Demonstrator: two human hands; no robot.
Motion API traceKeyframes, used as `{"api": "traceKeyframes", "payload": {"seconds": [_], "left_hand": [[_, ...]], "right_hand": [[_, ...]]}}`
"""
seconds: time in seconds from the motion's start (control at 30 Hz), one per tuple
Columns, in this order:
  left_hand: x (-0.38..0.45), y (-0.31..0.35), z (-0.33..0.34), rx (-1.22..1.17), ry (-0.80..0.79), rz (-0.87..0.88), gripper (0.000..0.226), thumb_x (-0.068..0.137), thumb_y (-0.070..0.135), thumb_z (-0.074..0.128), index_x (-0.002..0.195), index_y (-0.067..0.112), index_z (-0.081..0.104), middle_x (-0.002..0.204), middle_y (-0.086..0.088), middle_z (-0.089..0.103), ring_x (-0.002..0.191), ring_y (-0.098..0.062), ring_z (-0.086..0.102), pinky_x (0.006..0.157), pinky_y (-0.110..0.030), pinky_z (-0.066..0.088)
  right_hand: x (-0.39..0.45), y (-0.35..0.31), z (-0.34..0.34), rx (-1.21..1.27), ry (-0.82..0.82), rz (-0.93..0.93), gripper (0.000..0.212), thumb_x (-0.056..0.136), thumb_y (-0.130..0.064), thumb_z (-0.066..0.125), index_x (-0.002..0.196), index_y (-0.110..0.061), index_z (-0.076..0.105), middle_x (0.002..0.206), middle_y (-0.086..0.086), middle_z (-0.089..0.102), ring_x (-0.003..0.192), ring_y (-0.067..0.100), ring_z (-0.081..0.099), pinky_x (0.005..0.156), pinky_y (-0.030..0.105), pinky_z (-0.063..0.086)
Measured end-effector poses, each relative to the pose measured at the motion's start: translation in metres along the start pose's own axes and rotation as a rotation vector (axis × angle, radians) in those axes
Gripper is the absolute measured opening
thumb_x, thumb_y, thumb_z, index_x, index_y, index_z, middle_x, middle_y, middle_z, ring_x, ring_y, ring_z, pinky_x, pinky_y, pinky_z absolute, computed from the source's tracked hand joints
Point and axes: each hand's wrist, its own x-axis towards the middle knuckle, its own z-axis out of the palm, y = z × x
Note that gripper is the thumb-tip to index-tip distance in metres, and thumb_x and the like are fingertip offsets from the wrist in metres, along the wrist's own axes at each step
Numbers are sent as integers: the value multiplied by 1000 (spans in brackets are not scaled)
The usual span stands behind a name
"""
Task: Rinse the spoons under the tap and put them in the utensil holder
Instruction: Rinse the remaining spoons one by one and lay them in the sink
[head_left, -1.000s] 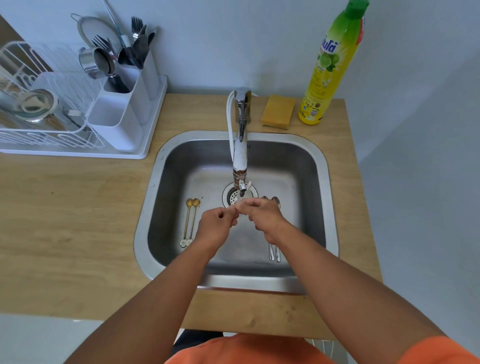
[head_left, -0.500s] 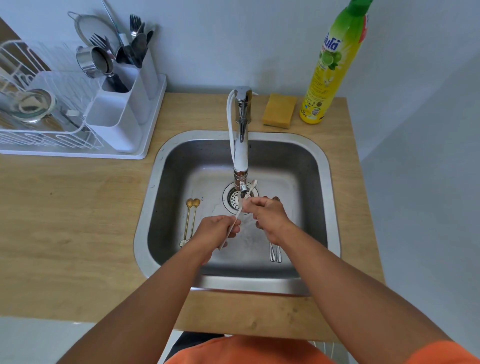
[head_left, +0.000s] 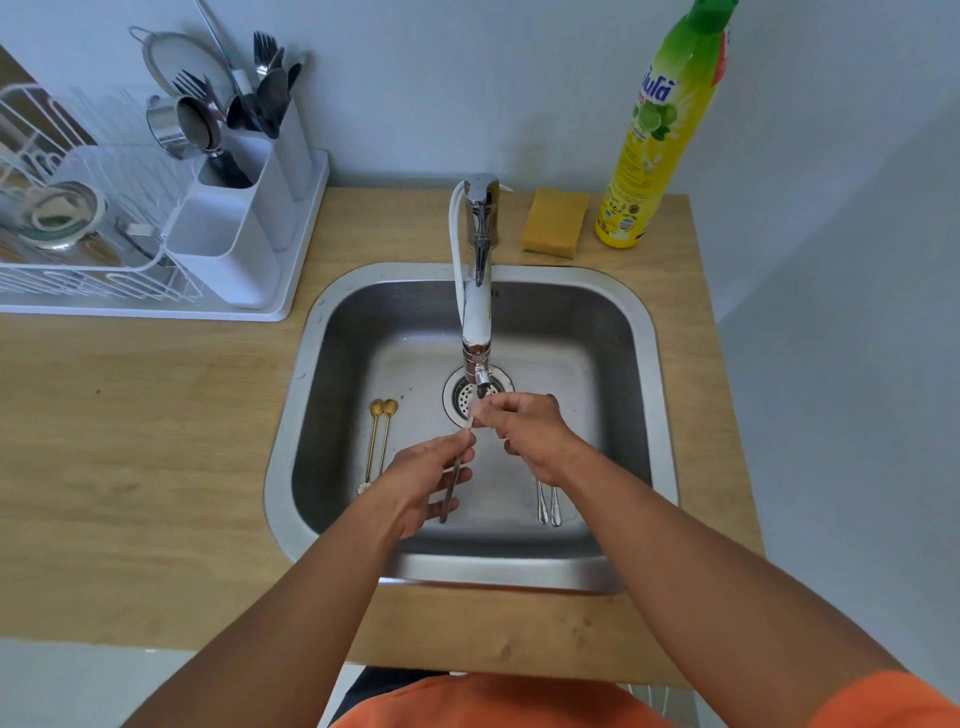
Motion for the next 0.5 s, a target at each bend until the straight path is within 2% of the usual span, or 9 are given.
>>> {"api": "traceKeyframes", "payload": {"seconds": [0.1,0.2,0.3,0.43,0.5], "left_hand": [[-2,1,0,61,42,39,28,88,47,78,104,24,81,91,6,81,103,-21,73,91,-46,56],[-5,11,6,134,98,88,26,89,47,75,96,23,82,81,7,80,97,-19,73,77,-37,54],[-7,17,15,191,131,156,28,92,49,72,91,23,82,76,10,79,89,-14,72,73,-33,52],[-11,13,21,202,113,216,23,96,43,69,94,24,82,77,9,79,80,-10,72,66,-27,52],[-14,8,22,235,88,240,22,97,40,68,93,23,82,78,9,79,73,-7,70,61,-22,51]], "right_hand": [[0,7,1,24,-5,13,17,91,-30,79,103,-18,77,84,-9,76,74,8,53,62,26,43],[-1,15,5,28,-5,-9,7,93,-22,75,95,-17,79,71,-16,72,63,4,51,53,23,40],[-2,17,5,79,29,-5,8,93,-16,74,87,-18,79,62,-15,69,61,8,46,49,24,36],[3,8,-3,85,84,26,5,90,-19,76,90,-15,78,64,-9,72,62,12,46,46,25,36],[9,1,-7,121,156,57,7,89,-19,78,93,-14,77,74,-2,73,62,13,44,44,25,35]]}}
